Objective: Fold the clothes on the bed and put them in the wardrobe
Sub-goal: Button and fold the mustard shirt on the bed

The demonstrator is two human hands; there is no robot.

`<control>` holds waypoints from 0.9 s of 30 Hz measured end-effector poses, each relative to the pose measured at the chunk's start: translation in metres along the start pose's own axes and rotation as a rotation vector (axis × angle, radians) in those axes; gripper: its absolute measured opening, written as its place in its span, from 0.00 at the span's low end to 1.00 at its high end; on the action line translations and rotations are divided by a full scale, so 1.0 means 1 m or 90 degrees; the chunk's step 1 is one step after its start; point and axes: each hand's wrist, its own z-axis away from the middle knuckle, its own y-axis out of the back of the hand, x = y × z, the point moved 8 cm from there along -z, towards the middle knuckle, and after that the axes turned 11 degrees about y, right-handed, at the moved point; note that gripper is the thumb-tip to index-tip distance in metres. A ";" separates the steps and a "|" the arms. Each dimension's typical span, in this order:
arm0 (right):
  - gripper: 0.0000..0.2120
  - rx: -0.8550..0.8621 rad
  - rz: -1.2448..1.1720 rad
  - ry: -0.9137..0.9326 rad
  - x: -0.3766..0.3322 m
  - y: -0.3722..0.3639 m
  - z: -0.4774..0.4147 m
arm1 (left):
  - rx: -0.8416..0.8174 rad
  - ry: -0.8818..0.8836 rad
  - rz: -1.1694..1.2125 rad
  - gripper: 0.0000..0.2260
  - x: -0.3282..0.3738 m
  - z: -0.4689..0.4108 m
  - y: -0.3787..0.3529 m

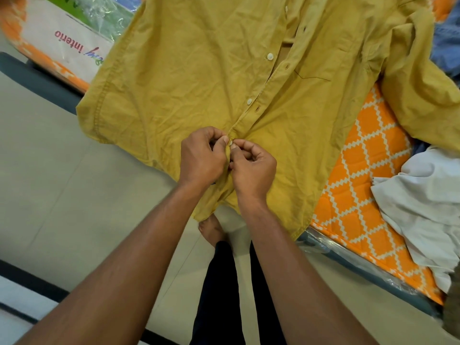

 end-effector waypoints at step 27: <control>0.03 -0.039 -0.160 -0.077 0.008 0.017 -0.002 | -0.080 0.095 0.007 0.06 0.004 0.011 -0.014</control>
